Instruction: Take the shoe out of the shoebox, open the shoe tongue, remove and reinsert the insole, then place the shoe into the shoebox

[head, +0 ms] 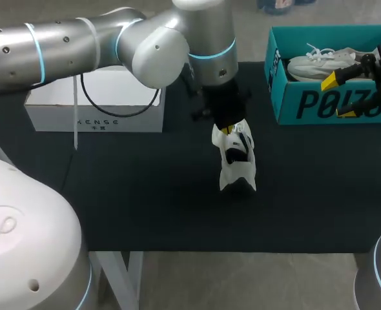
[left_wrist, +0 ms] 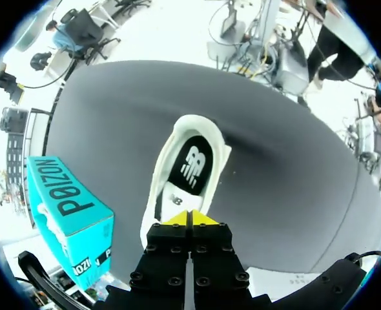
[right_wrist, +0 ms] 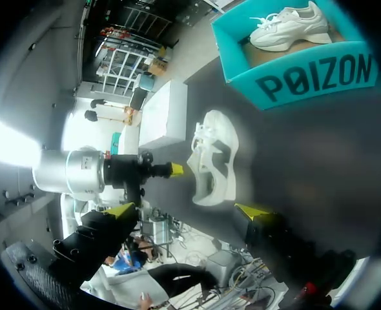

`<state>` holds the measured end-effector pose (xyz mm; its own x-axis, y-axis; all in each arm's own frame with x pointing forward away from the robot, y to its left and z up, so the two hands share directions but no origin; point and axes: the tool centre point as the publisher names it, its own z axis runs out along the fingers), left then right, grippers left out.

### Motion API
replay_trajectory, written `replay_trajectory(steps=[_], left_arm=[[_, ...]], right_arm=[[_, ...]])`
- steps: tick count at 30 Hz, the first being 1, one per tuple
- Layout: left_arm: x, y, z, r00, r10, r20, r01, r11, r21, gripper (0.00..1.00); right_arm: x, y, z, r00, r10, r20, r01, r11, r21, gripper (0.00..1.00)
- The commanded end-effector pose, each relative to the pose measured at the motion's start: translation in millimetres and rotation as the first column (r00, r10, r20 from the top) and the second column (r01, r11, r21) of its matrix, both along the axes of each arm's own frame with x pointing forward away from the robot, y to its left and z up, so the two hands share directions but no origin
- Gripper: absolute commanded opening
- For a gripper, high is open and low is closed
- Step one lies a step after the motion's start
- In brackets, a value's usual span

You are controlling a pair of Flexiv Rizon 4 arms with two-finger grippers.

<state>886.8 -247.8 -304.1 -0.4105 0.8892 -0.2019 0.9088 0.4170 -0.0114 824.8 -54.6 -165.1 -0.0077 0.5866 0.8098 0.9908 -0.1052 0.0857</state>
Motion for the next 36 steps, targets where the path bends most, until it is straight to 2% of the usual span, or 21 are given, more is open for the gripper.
replay_trajectory(steps=[1,12,14,16,17,19,21,22,23,27,29,31,34,35,36], left_arm=[[-5.1,-6,-4,0.995,0.088,0.035,-0.088,0.996,0.001,0.0],[-5.1,-6,-4,0.995,0.088,0.035,-0.088,0.996,0.001,0.0],[5.7,-8,-14,0.91,0.408,-0.067,-0.4,0.91,0.111,0.0],[8.2,-2,-20,0.795,0.602,-0.073,-0.586,0.794,0.163,0.0],[6.9,1,-22,0.766,0.631,-0.124,-0.614,0.774,0.153,0.0],[2.9,8,-20,0.642,0.76,-0.102,-0.742,0.649,0.166,0.0],[-5.5,12,-15,0.574,0.806,-0.148,-0.795,0.591,0.138,0.0],[-9.8,14,-14,0.521,0.838,-0.164,-0.832,0.542,0.124,0.0],[-14.5,14,-12,0.521,0.837,-0.167,-0.833,0.541,0.115,0.0],[-19.6,14,-8,0.43,0.875,-0.221,-0.882,0.46,0.105,0.0],[-21.8,16,-5,0.417,0.878,-0.234,-0.882,0.454,0.129,0.0],[-25.0,17,-1,0.403,0.885,-0.232,-0.89,0.439,0.127,0.14],[-31.9,19,6,0.426,0.881,-0.206,-0.886,0.452,0.102,0.1],[-34.5,18,8,0.445,0.876,-0.187,-0.88,0.467,0.089,0.0],[-37.4,17,10,0.476,0.869,-0.137,-0.871,0.487,0.065,0.0]], right_arm=[[-0.1,0,0,1.0,-0.001,-0.001,0.001,1.0,-0.002,1.0],[-0.1,0,0,1.0,-0.001,-0.001,0.001,1.0,-0.002,1.0],[-0.1,0,0,1.0,-0.001,-0.001,0.001,1.0,-0.002,1.0],[-0.1,0,0,1.0,-0.001,-0.001,0.001,1.0,-0.002,1.0],[-0.1,0,0,1.0,-0.001,-0.001,0.001,1.0,-0.002,1.0],[-0.1,0,0,1.0,-0.001,-0.001,0.001,1.0,-0.002,1.0],[-0.1,0,0,1.0,-0.001,-0.001,0.001,1.0,-0.002,1.0],[-0.1,0,0,1.0,-0.001,-0.001,0.001,1.0,-0.002,1.0],[-0.1,0,0,1.0,-0.001,-0.001,0.001,1.0,-0.002,1.0],[-0.1,0,0,1.0,-0.001,-0.001,0.001,1.0,-0.002,1.0],[-0.1,0,0,1.0,-0.001,-0.001,0.001,1.0,-0.002,1.0],[-0.1,0,0,1.0,-0.001,-0.001,0.001,1.0,-0.002,1.0],[-0.1,0,0,1.0,-0.001,-0.001,0.001,1.0,-0.002,1.0],[-0.1,0,0,1.0,-0.001,-0.001,0.001,1.0,-0.002,1.0],[-0.1,0,0,1.0,-0.001,-0.001,0.001,1.0,-0.002,1.0]])
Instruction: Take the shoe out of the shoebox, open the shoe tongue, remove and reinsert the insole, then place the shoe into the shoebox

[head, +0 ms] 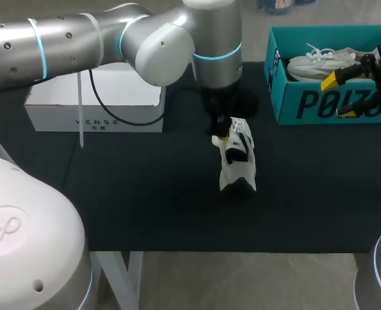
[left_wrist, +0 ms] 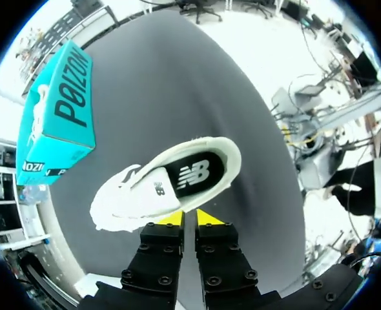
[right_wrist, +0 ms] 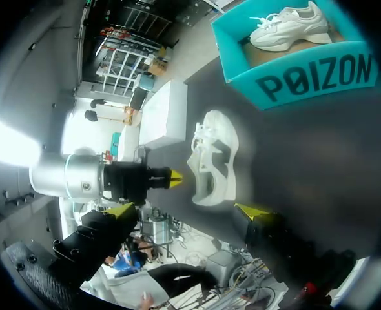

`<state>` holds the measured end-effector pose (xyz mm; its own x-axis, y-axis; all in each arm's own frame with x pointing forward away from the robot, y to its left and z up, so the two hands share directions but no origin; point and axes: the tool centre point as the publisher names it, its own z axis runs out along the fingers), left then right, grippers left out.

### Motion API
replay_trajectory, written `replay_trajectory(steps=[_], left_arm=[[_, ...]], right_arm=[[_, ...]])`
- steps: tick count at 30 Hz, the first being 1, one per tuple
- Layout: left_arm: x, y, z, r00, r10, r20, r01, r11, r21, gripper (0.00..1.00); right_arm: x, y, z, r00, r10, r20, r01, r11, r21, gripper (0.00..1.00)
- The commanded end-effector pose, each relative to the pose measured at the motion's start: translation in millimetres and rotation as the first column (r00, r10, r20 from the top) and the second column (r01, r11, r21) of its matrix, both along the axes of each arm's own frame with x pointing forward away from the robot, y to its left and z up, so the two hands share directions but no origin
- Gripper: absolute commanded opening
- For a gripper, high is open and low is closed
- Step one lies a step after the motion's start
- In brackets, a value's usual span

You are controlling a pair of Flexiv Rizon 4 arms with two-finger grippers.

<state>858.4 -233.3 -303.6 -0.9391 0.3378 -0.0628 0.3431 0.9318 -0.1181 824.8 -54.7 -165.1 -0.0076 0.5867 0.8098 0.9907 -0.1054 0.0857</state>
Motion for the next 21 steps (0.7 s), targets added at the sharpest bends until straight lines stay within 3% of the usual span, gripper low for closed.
replay_trajectory(steps=[1,13,19,21], left_arm=[[-12.5,-3,11,0.973,0.214,0.084,-0.219,0.974,0.059,0.0],[-12.5,-3,11,0.973,0.214,0.084,-0.219,0.974,0.059,0.0],[-20.1,-5,7,0.928,0.361,-0.089,-0.358,0.933,0.041,0.0],[-28.4,-9,2,0.923,0.377,-0.079,-0.372,0.925,0.076,0.0]], right_arm=[[-0.1,0,0,1.0,-0.001,-0.001,0.001,1.0,-0.002,1.0],[-0.1,0,0,1.0,-0.001,-0.001,0.001,1.0,-0.002,1.0],[-0.1,0,0,1.0,-0.001,-0.001,0.001,1.0,-0.002,1.0],[-0.1,0,0,1.0,-0.001,-0.001,0.001,1.0,-0.002,1.0]])
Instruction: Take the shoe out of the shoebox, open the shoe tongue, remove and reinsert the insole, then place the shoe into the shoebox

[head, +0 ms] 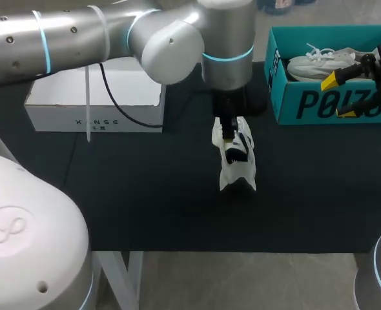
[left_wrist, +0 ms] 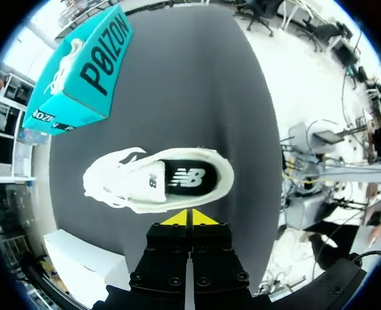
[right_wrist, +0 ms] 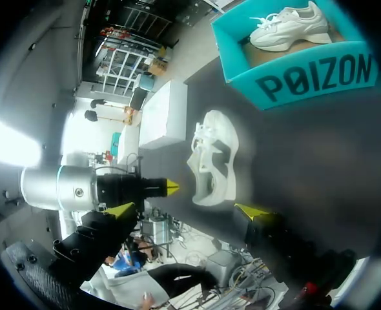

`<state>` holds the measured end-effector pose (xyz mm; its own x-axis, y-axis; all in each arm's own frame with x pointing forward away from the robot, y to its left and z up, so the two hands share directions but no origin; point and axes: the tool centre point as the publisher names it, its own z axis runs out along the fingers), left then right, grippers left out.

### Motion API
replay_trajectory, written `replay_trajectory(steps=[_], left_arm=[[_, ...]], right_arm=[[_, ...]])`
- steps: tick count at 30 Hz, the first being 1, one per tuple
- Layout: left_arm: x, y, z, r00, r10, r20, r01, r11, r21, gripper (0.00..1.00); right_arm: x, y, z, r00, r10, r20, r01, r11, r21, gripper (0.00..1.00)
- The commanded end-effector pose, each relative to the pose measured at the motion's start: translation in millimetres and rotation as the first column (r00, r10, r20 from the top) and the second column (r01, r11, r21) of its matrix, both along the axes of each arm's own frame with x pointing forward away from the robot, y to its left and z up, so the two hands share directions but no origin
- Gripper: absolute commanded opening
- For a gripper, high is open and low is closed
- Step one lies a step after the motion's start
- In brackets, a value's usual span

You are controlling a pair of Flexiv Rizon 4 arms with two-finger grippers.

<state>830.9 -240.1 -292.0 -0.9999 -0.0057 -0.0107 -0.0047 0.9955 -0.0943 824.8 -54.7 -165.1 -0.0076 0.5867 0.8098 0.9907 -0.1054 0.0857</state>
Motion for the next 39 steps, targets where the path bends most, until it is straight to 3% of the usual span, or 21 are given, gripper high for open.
replay_trajectory(steps=[1,3,5,7,15,25,39], left_arm=[[-4.7,-3,-11,0.998,0.04,-0.039,-0.039,0.999,0.029,0.08],[-14.2,-5,-12,0.999,0.037,-0.022,-0.036,0.999,0.03,0.38],[-22.4,-6,-9,1.0,0.018,-0.011,-0.018,1.0,-0.005,0.49],[-30.1,-8,-6,1.0,-0.017,0.009,0.018,0.998,-0.052,0.91],[-37.2,-14,-12,0.995,-0.097,-0.036,0.093,0.991,-0.098,0.88],[-45.5,-32,-43,0.978,-0.208,0.023,0.209,0.976,-0.062,0.94],[-38.3,-38,-89,0.985,-0.168,-0.034,0.166,0.984,-0.057,0.86]], right_arm=[[-0.1,0,0,1.0,-0.001,-0.001,0.001,1.0,-0.002,1.0],[-0.1,0,0,1.0,-0.001,-0.001,0.001,1.0,-0.002,1.0],[-0.1,0,0,1.0,-0.001,-0.001,0.001,1.0,-0.002,1.0],[-0.1,0,0,1.0,-0.001,-0.001,0.001,1.0,-0.002,1.0],[-0.1,0,0,1.0,-0.001,-0.001,0.001,1.0,-0.002,1.0],[-0.1,0,0,1.0,-0.001,-0.001,0.001,1.0,-0.002,1.0],[-0.1,0,0,1.0,-0.001,-0.001,0.001,1.0,-0.002,1.0]])
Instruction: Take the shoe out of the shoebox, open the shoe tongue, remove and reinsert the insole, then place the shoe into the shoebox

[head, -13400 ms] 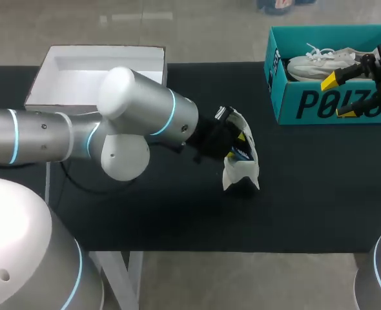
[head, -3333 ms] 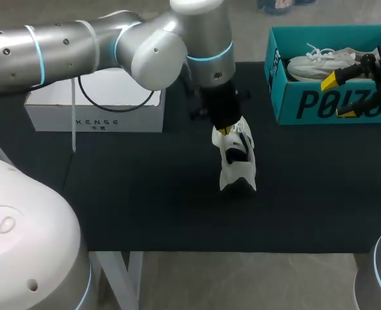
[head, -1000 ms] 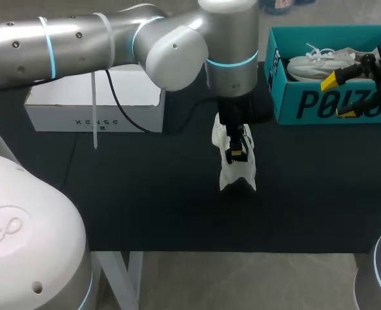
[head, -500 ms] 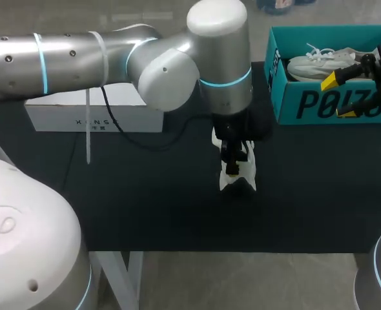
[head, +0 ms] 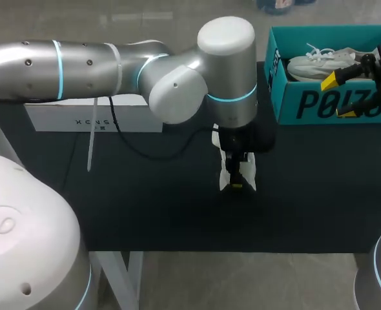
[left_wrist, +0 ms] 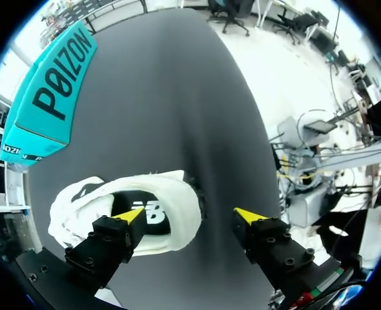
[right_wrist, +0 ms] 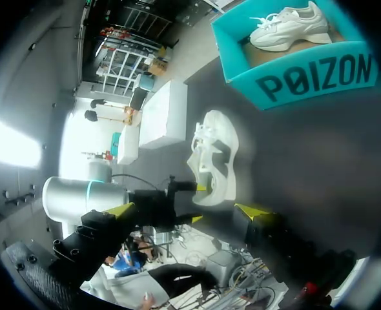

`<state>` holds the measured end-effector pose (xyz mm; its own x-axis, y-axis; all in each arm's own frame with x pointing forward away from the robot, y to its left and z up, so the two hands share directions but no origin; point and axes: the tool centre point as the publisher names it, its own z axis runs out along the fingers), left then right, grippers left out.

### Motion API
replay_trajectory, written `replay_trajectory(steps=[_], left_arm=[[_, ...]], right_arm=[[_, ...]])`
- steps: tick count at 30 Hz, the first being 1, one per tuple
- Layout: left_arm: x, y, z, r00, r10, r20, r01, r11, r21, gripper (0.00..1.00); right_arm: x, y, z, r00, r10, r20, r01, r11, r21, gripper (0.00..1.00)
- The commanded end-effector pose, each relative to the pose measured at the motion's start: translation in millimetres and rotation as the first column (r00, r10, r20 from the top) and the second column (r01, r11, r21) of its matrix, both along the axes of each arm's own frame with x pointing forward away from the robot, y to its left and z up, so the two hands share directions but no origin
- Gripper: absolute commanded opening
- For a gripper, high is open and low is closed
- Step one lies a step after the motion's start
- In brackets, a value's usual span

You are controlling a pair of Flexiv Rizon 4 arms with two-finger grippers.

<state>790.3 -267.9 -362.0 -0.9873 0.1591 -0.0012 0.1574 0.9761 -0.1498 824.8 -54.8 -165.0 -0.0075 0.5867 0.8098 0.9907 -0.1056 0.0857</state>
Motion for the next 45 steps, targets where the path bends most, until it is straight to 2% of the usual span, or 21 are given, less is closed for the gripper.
replay_trajectory(steps=[1,5,7,8,10,11,12,20,23,26,29,32,45], left_arm=[[1.3,-11,-21,1.0,-0.001,-0.023,0.001,1.0,0.006,0.85],[-0.9,-11,-30,1.0,0.02,-0.002,-0.02,1.0,0.017,0.85],[-2.0,-11,-36,1.0,0.022,-0.004,-0.022,1.0,0.016,0.81],[-2.2,-11,-39,0.999,0.035,0.012,-0.036,0.999,0.019,0.58],[-2.9,-11,-44,0.999,0.035,0.002,-0.035,0.999,0.019,0.31],[-3.1,-11,-45,0.999,0.041,0.003,-0.041,0.999,0.019,0.11],[-3.8,-11,-45,0.999,0.04,0.001,-0.04,0.999,0.022,0.0],[-3.2,11,-14,1.0,0.003,0.0,-0.003,0.998,0.067,0.0],[-3.3,18,-2,0.999,-0.053,0.002,0.052,0.994,0.091,0.0],[1.9,27,14,0.991,-0.131,-0.04,0.134,0.986,0.096,0.0],[8.1,42,33,0.956,-0.262,-0.133,0.277,0.954,0.114,0.0],[15.4,57,46,0.918,-0.338,-0.208,0.367,0.922,0.122,0.0],[16.0,60,49,0.908,-0.35,-0.23,0.384,0.915,0.123,0.0]], right_arm=[[-0.1,0,0,1.0,0.0,-0.001,0.0,1.0,-0.002,1.0],[-0.1,0,0,1.0,0.0,-0.001,0.0,1.0,-0.002,1.0],[-0.1,0,0,1.0,0.0,-0.001,0.0,1.0,-0.002,1.0],[-0.1,0,0,1.0,0.0,-0.001,0.0,1.0,-0.002,1.0],[-0.1,0,0,1.0,0.0,-0.001,0.0,1.0,-0.002,1.0],[-0.1,0,0,1.0,0.0,-0.001,0.0,1.0,-0.002,1.0],[-0.1,0,0,1.0,0.0,-0.001,0.0,1.0,-0.002,1.0],[-0.1,0,0,1.0,0.0,-0.001,0.0,1.0,-0.002,1.0],[-0.1,0,0,1.0,0.0,-0.001,0.0,1.0,-0.002,1.0],[-0.1,0,0,1.0,0.0,-0.001,0.0,1.0,-0.002,1.0],[-0.1,0,0,1.0,0.0,-0.001,0.0,1.0,-0.002,1.0],[-0.1,0,0,1.0,0.0,-0.001,0.0,1.0,-0.002,1.0],[-0.1,0,0,1.0,0.0,-0.001,0.0,1.0,-0.002,1.0]])
